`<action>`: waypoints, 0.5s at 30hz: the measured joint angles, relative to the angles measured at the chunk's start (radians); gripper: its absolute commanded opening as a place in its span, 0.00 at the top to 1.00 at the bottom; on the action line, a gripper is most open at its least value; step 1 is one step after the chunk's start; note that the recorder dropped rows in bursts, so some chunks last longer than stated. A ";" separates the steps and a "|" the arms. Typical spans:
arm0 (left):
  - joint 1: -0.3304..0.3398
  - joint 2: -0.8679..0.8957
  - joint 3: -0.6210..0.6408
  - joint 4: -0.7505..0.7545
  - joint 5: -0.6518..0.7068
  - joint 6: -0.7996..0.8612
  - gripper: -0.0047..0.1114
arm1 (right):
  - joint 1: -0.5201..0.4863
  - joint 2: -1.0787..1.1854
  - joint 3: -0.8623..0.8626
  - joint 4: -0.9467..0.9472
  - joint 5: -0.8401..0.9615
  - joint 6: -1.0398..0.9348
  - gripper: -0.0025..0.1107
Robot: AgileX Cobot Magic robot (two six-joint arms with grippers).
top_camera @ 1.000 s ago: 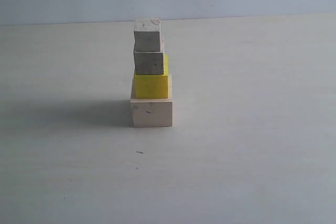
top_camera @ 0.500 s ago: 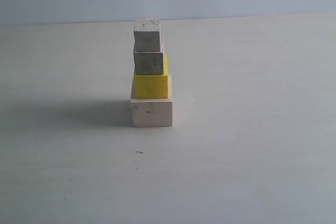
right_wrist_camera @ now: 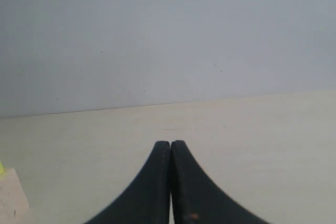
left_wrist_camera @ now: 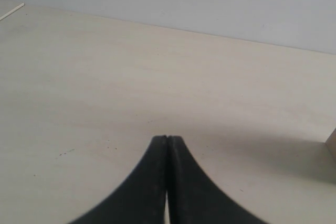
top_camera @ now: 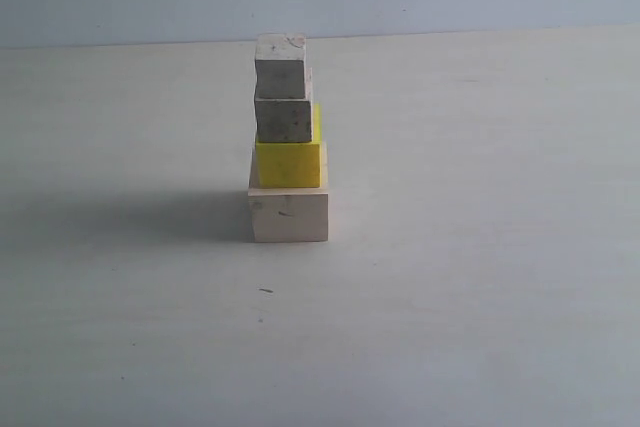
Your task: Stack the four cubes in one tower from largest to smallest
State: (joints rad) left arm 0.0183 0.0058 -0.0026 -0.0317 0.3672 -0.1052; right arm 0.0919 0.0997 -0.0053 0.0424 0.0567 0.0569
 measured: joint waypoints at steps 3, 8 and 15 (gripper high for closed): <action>0.000 0.000 0.000 0.000 0.000 0.000 0.96 | -0.021 -0.020 0.000 0.004 0.032 0.000 0.98; 0.000 0.000 0.000 0.000 0.000 0.000 0.96 | -0.093 -0.064 0.000 0.004 0.153 0.000 0.98; 0.000 0.000 0.000 0.000 0.000 0.000 0.96 | -0.097 -0.093 0.000 0.004 0.239 0.000 0.98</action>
State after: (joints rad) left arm 0.0183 0.0058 -0.0026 -0.0317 0.3672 -0.1052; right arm -0.0055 0.0062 -0.0053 0.0462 0.2959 0.0569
